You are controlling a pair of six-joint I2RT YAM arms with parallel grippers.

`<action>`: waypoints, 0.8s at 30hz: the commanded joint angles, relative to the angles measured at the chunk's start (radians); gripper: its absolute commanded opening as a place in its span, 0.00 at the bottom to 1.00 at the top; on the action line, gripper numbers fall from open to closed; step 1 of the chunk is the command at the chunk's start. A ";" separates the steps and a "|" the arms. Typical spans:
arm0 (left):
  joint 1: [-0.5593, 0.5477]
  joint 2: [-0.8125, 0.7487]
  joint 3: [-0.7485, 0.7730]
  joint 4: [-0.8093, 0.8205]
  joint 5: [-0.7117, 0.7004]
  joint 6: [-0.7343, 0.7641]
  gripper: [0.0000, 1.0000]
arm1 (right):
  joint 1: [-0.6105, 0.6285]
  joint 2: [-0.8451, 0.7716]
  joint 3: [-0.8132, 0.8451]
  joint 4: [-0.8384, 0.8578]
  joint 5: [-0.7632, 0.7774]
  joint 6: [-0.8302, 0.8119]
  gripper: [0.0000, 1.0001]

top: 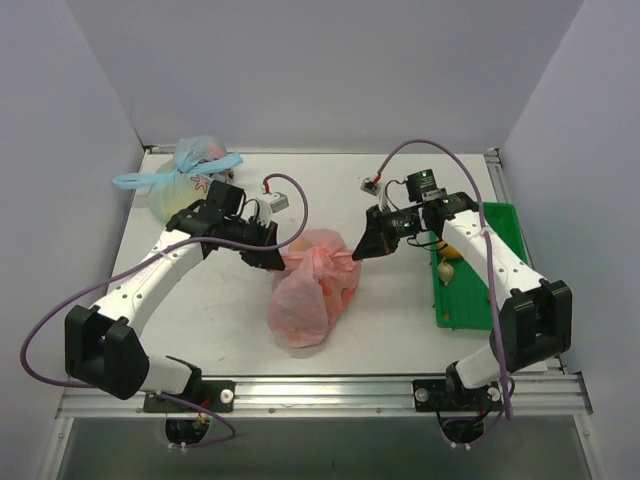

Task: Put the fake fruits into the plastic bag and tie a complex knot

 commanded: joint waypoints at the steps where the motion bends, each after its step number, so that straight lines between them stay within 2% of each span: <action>1: 0.044 -0.061 -0.023 0.007 -0.074 -0.003 0.00 | -0.061 -0.058 0.057 -0.173 0.026 -0.140 0.00; 5: 0.093 -0.086 -0.046 -0.042 -0.135 0.030 0.00 | -0.126 -0.070 0.068 -0.315 0.070 -0.283 0.00; 11: 0.139 -0.135 -0.071 -0.093 -0.203 0.105 0.00 | -0.248 -0.064 0.055 -0.411 0.156 -0.479 0.00; 18: 0.139 -0.123 -0.075 -0.093 -0.272 0.170 0.00 | -0.192 -0.038 0.011 -0.400 0.210 -0.537 0.00; 24: 0.140 -0.153 -0.091 -0.064 -0.412 0.275 0.00 | -0.205 -0.053 -0.037 -0.383 0.302 -0.619 0.00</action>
